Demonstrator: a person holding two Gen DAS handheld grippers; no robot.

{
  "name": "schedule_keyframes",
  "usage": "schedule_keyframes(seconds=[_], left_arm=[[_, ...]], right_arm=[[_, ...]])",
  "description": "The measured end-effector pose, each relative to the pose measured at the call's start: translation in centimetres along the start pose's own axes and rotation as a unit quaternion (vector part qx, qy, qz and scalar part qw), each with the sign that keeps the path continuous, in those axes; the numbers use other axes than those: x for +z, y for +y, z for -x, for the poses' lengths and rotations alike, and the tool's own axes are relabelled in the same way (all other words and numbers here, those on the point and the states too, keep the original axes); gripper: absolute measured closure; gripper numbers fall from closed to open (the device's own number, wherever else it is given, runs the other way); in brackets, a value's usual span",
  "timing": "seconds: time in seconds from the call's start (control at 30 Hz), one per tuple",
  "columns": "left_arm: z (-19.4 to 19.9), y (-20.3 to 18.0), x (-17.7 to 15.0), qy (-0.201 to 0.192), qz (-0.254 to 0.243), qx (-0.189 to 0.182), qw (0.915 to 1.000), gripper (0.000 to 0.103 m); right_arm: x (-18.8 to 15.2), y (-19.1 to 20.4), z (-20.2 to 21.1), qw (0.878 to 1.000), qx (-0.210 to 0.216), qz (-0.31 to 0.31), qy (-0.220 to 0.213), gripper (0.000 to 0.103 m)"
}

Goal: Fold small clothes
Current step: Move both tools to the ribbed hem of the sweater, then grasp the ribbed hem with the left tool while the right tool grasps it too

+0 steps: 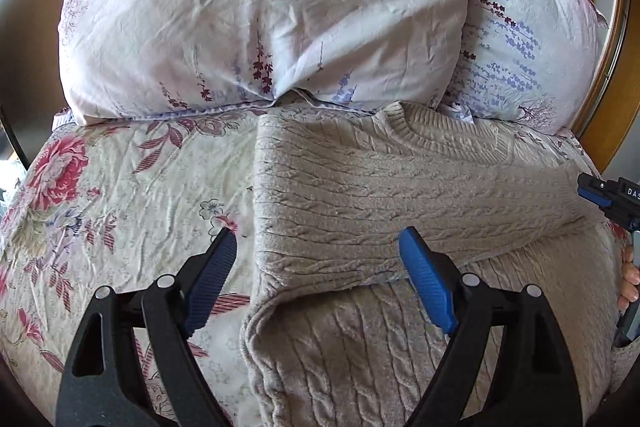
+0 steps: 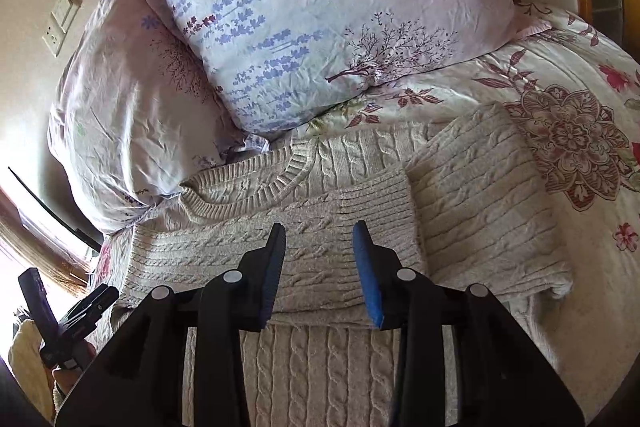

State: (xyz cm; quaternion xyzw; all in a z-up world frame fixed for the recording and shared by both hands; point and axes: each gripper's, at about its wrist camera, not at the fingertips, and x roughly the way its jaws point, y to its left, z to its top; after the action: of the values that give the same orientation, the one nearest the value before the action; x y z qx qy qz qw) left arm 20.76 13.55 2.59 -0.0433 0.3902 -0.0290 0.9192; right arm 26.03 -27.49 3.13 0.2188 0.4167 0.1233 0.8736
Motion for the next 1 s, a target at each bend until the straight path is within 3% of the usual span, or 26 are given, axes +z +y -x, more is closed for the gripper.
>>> schedule_keyframes(seconds=[0.03, 0.07, 0.13, 0.23, 0.4, 0.6, 0.8, 0.93, 1.0], left_arm=[[-0.7, 0.2, -0.1, 0.015, 0.005, 0.002, 0.9999, 0.021], [-1.4, 0.4, -0.3, 0.032, 0.011, 0.004, 0.9994, 0.023], [-3.0, 0.9, -0.8, 0.065, 0.027, 0.001, 0.9975, 0.026], [-3.3, 0.6, -0.8, 0.061, 0.022, 0.01, 0.9978, 0.026], [-3.4, 0.6, -0.8, 0.058, 0.021, 0.008, 0.998, 0.023], [1.3, 3.8, -2.9, 0.032, 0.067, -0.051, 0.9959, 0.023], [5.5, 7.5, -6.7, 0.023, 0.12, -0.107, 0.9868, 0.024], [6.8, 8.4, -9.0, 0.029, 0.144, -0.139, 0.9792, 0.024], [7.1, 8.4, -9.8, 0.034, 0.153, -0.152, 0.9759, 0.025]], right_arm=[[-0.1, -0.1, -0.4, 1.0, -0.011, -0.001, 0.008, 0.058], [-0.2, -0.5, -1.0, 0.999, -0.026, -0.006, 0.02, 0.046], [-0.8, -0.9, -2.1, 0.999, -0.036, -0.001, 0.031, 0.045], [-1.2, 0.2, -2.4, 0.997, -0.061, 0.03, 0.031, 0.041], [-1.5, 1.4, -3.0, 0.995, -0.067, 0.062, 0.036, 0.022], [-1.2, -1.4, 2.5, 1.0, 0.014, -0.015, 0.014, 0.023], [-3.5, -5.8, 9.0, 1.0, 0.009, -0.027, -0.01, 0.023], [-5.6, -8.4, 10.9, 0.999, 0.004, -0.051, -0.005, 0.023], [-6.7, -9.3, 11.5, 0.998, 0.006, -0.063, -0.003, 0.029]])
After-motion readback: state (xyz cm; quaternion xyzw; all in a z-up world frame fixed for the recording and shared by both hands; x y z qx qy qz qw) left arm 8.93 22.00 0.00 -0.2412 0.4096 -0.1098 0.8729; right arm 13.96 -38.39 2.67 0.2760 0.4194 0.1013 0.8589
